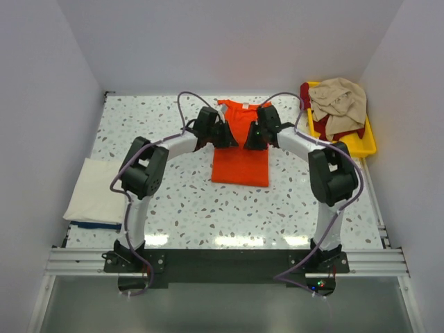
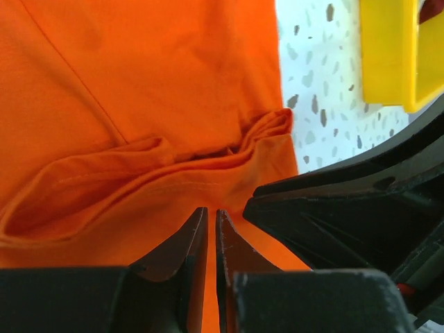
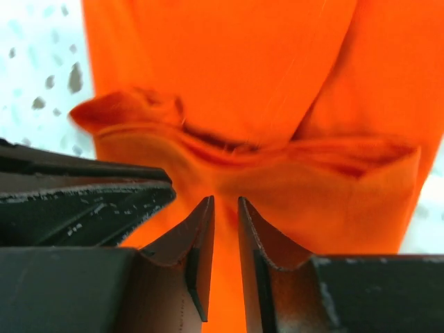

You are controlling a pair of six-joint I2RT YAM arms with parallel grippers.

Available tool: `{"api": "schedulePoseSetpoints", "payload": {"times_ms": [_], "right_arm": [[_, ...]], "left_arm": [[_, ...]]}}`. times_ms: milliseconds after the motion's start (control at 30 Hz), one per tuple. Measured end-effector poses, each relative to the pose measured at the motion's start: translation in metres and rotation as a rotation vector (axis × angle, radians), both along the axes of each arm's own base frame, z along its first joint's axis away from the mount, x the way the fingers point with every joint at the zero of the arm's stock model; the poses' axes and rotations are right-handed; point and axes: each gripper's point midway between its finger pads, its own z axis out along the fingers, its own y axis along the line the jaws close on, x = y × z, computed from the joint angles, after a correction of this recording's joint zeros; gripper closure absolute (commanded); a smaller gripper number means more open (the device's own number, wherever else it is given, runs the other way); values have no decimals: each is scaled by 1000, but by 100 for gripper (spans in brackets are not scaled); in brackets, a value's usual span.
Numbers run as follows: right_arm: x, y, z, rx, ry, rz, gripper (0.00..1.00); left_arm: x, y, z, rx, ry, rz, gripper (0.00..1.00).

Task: Fold and stack the t-shirts
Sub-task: Fold the tshirt

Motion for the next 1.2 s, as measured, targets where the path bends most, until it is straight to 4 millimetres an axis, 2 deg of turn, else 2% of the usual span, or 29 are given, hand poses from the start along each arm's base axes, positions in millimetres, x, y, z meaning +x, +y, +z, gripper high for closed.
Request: {"api": "schedulePoseSetpoints", "payload": {"times_ms": [133,267,500,767,1200], "right_arm": [[16,0,-25,-28,32,0,77],[20,-6,-43,-36,72,-11,77],[29,-24,-40,6,84,-45,76],[36,-44,-40,35,96,-80,76],[39,-63,-41,72,115,-102,75]], "left_arm": [[11,4,-28,11,43,7,86],[23,19,-48,5,81,34,86],[34,33,-47,-24,77,57,87],[35,35,-46,-28,80,61,87],[35,38,-47,-40,82,55,86]]}}
